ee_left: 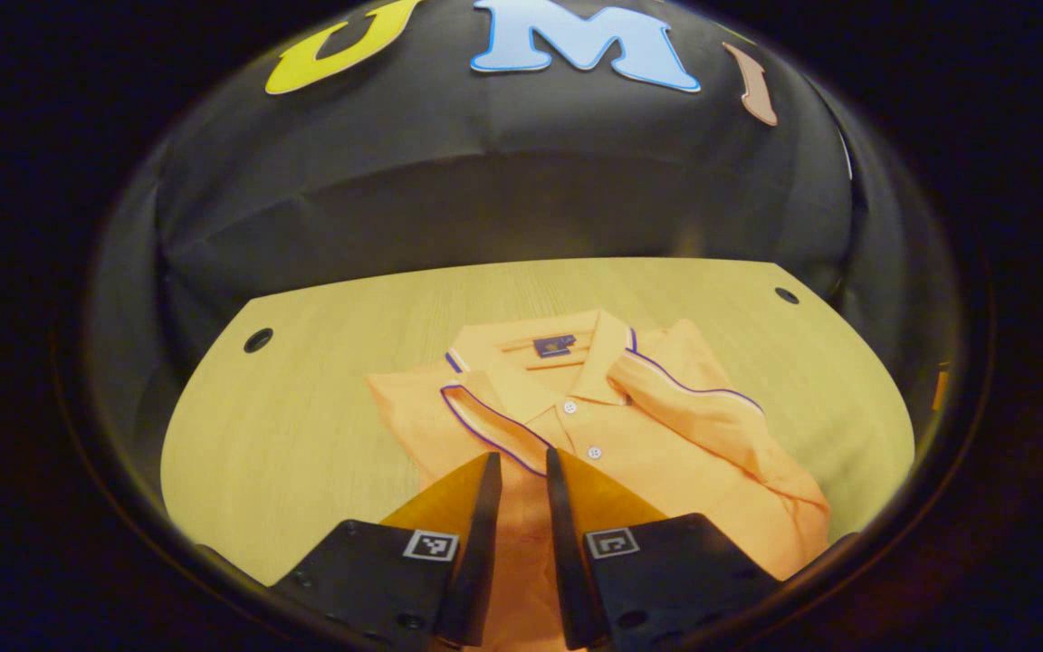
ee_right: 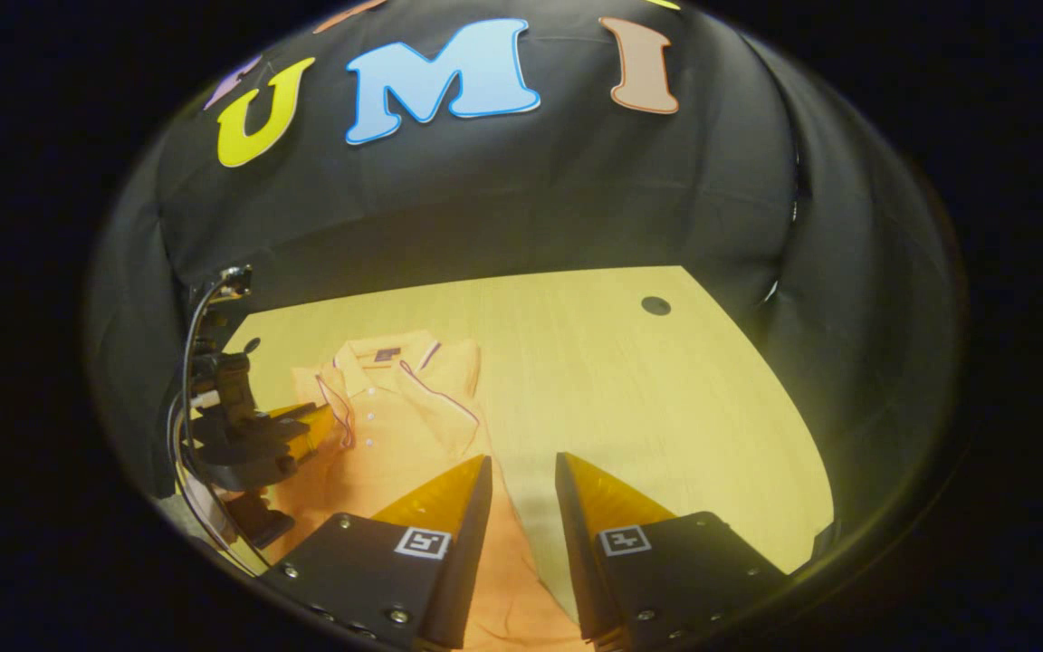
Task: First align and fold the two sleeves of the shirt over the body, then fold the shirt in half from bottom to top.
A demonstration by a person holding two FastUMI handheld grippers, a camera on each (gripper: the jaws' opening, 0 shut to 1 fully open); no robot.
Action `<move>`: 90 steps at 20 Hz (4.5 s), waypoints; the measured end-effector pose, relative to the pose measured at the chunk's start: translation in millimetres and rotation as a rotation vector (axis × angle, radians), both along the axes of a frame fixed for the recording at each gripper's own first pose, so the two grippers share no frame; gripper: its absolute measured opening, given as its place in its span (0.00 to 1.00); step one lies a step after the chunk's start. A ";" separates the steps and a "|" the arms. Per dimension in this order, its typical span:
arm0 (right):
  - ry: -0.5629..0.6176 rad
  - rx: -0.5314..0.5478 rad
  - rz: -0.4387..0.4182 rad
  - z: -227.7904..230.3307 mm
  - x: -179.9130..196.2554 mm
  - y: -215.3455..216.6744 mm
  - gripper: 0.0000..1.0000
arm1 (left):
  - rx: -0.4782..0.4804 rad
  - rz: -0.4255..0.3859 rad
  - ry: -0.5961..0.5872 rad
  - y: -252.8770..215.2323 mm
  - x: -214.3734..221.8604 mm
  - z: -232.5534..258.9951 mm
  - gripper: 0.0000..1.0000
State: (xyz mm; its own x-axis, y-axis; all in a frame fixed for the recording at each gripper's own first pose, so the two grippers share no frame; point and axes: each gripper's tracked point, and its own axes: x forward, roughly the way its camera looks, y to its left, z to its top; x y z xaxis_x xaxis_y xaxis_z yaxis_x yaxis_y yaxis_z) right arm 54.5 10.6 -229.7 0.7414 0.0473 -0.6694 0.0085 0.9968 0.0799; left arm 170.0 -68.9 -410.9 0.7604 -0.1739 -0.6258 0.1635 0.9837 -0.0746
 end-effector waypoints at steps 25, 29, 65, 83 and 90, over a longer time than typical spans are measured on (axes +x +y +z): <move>0.361 -0.021 0.291 -126.2 -196.6 2.6 0.67 | 0.155 0.064 0.249 90.1 -333.8 -35.2 0.89; 0.404 -0.048 0.285 -141.9 -207.7 1.9 0.67 | 0.179 0.059 0.258 86.1 -342.8 -47.8 0.94; 0.182 0.029 0.232 -81.4 -16.2 40.1 0.00 | -0.066 0.093 0.082 62.1 -133.3 17.6 0.07; -0.052 0.035 0.232 -74.4 271.3 75.1 0.00 | -0.117 0.160 -0.089 85.4 157.6 17.2 0.06; -0.072 0.060 0.191 -103.0 319.9 71.5 0.00 | -0.062 0.135 -0.121 87.2 196.7 -2.0 0.06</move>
